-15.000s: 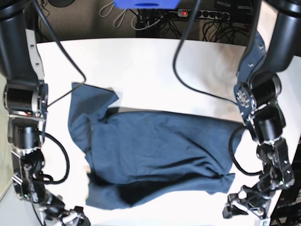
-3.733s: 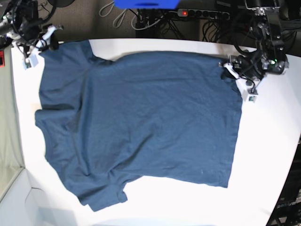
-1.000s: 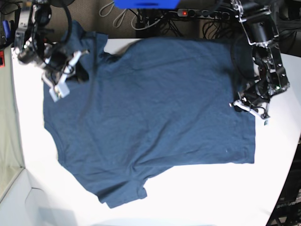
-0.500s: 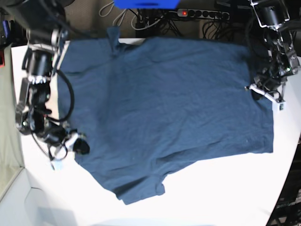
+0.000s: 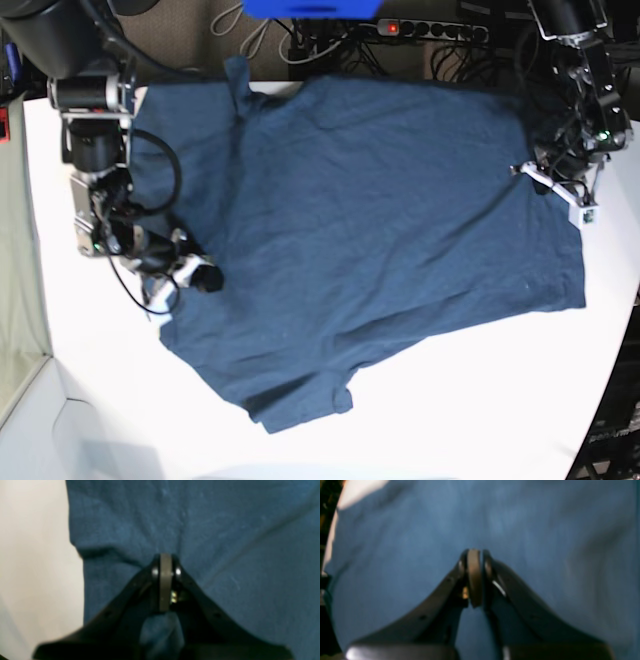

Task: Layout the t-shirt on the table in an organized manner, then fold the t-shirt properly
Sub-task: 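Pull the shirt sides apart with both grippers to smooth it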

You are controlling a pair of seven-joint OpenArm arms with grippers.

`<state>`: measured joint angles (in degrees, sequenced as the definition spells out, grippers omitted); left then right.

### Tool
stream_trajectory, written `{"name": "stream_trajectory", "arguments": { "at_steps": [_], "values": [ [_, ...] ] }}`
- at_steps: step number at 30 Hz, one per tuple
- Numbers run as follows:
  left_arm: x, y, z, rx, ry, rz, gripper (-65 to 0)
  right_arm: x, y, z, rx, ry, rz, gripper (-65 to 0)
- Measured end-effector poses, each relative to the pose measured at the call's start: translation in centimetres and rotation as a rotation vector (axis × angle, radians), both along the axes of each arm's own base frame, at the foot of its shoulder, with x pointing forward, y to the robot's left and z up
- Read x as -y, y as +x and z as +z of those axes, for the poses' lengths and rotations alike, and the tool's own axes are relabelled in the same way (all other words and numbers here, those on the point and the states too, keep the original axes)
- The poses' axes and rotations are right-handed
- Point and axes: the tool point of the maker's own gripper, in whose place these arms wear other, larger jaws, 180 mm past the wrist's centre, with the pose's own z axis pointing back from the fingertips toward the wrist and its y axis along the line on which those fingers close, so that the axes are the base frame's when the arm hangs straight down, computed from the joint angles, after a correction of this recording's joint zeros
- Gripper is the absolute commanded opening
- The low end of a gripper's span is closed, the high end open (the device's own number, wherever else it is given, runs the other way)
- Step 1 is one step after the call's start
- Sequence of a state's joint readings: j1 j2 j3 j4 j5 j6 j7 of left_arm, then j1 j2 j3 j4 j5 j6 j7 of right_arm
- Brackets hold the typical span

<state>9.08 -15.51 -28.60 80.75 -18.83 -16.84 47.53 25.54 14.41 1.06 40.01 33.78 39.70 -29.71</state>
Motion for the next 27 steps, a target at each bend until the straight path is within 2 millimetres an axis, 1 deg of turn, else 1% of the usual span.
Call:
{"name": "stream_trajectory", "arguments": {
  "at_steps": [5, 9, 11, 13, 14, 17, 19, 20, 21, 22, 24, 27],
  "values": [
    [0.8, -0.3, -0.4, -0.037, -0.012, 0.008, -65.0, 4.2, -2.1, -1.1, -0.01, -0.036, -0.044, -63.8],
    [2.1, -0.3, -0.8, -0.038, -0.045, 0.012, -65.0, 6.3, -4.3, -2.0, -0.012, -0.021, -0.085, -63.9],
    [3.2, -0.2, -1.0, -0.036, -0.058, -0.002, -65.0, 6.7, -5.1, -2.4, -0.018, -0.016, -0.09, -63.9],
    [4.7, -0.4, -1.2, -0.045, -0.071, -0.043, -65.0, 6.9, -5.7, -2.6, -0.01, -0.003, -0.107, -64.0],
    [5.9, -0.6, -1.3, -0.053, -0.078, -0.076, -65.0, 6.9, -5.9, -2.7, -0.006, 0.008, -0.118, -64.0],
    [10.7, -1.9, -1.3, -0.088, -0.116, -0.198, -65.0, 6.9, -6.3, -2.9, -0.01, 0.02, -0.123, -64.0],
    [14.3, -3.6, -1.1, -0.121, -0.178, -0.28, -65.0, 6.8, -6.3, -2.9, -0.011, 0.02, -0.123, -64.0],
    [15.6, -4.9, -1.0, -0.154, -0.192, -0.317, -65.0, 6.8, -6.3, -2.9, -0.009, 0.021, -0.12, -64.0],
    [16.4, -5.7, -0.9, -0.171, -0.2, -0.339, -65.0, 6.8, -6.4, -2.9, -0.01, 0.021, -0.118, -64.0],
    [16.8, -6.6, -0.8, -0.196, -0.2, -0.358, -65.0, 6.5, -6.3, -2.9, -0.012, 0.024, -0.111, -64.0],
    [16.9, -7.8, -0.5, -0.242, -0.184, -0.383, -65.0, 6.4, -6.3, -2.9, -0.011, 0.023, -0.11, -64.0],
    [16.4, -8.5, -0.3, -0.282, -0.155, -0.397, -65.0, 6.3, -6.2, -2.9, -0.01, 0.025, -0.11, -64.0]
  ]
}}
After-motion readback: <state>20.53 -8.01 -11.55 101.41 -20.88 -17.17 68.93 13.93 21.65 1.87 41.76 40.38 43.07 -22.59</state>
